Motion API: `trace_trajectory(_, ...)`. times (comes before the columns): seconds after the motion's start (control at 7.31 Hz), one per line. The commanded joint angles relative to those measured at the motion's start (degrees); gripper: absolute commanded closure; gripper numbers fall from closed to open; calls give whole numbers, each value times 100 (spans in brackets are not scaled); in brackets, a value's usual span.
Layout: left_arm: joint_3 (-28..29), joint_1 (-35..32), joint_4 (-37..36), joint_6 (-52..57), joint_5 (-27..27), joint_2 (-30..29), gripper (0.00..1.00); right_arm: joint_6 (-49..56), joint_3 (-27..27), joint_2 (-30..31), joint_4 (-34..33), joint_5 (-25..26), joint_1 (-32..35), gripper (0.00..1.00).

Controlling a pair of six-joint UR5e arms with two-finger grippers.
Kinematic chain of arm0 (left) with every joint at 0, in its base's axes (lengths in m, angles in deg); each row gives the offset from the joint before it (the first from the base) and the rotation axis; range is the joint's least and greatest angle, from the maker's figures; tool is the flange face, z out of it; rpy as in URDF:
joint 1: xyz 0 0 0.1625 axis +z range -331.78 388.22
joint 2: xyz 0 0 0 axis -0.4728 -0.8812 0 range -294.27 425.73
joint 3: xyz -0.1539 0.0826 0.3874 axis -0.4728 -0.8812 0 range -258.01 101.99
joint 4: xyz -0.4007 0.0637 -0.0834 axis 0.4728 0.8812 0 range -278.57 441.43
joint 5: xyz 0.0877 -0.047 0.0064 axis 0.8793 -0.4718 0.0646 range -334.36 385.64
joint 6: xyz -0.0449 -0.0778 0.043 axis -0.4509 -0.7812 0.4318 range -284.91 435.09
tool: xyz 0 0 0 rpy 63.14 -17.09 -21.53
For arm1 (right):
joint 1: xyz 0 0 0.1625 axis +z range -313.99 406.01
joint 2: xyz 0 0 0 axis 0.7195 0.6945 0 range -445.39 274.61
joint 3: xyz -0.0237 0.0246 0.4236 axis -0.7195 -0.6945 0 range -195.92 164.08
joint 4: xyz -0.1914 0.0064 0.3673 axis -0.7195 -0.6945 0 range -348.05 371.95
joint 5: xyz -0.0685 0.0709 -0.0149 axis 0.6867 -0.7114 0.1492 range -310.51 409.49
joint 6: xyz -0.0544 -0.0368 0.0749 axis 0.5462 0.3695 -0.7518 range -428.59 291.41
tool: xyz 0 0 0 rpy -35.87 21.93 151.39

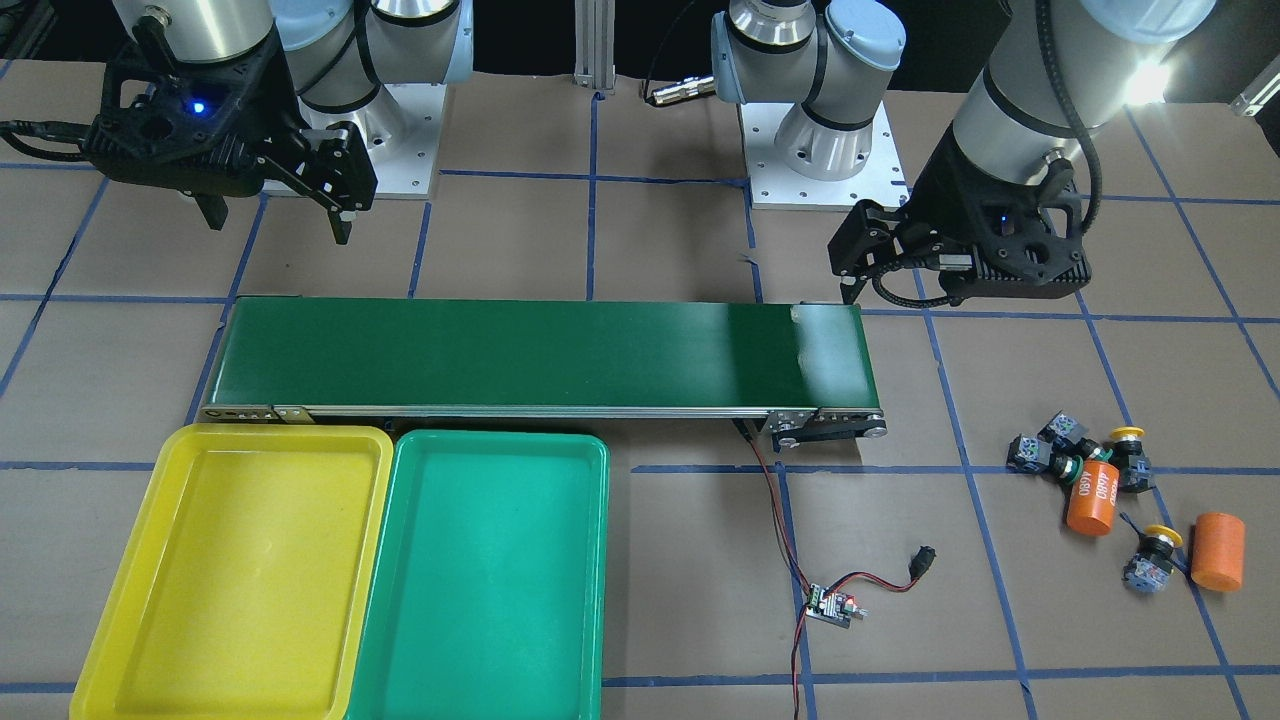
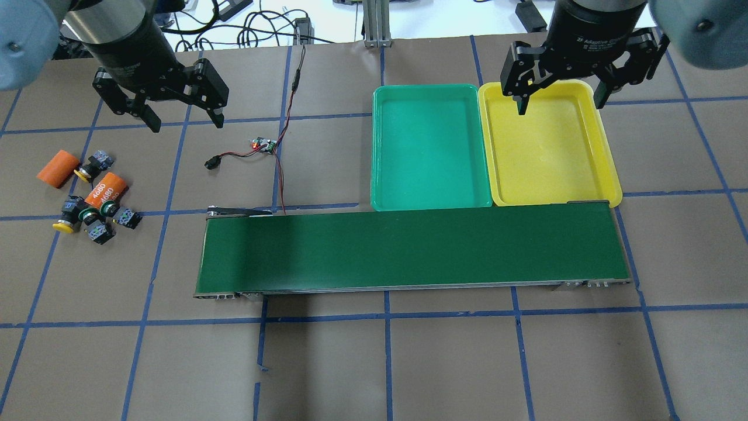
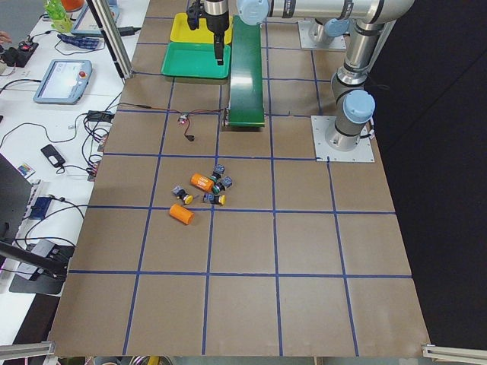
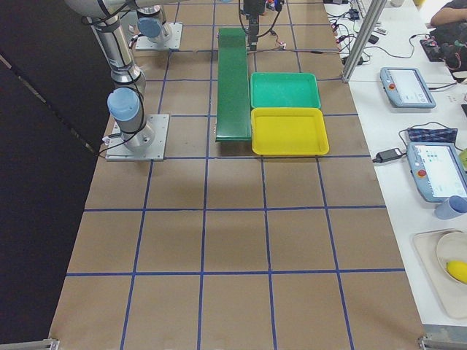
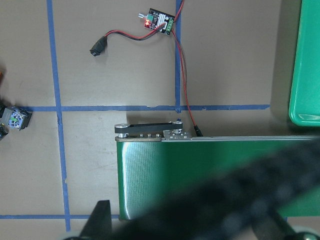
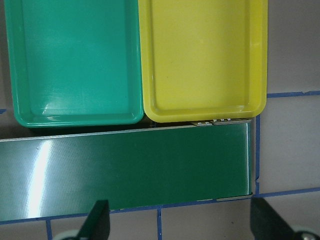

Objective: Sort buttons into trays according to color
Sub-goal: 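Move the left gripper down toward the pile of batteries and buttons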

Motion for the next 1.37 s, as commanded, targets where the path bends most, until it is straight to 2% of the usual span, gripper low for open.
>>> trace_trajectory(0.0,3,9,-14,-8,8,-18,0,-9,0,1,-9,-1,2,0)
trace_trajectory(0.27,21,411,-101,332,17,-219,0,0,0,1,-18,-1,2,0)
trace_trajectory(0.82,-5,2273,-969,3097,78,-1237,0,0,0,-8,-26,-1,2,0)
trace_trajectory(1.09,-58,2575,-2126,3918,87,-1983,0,0,0,-8,-26,7,2,0)
trace_trajectory(1.23,-102,2767,-2410,4173,87,-2231,0,0,8,-8,-26,-1,2,0)
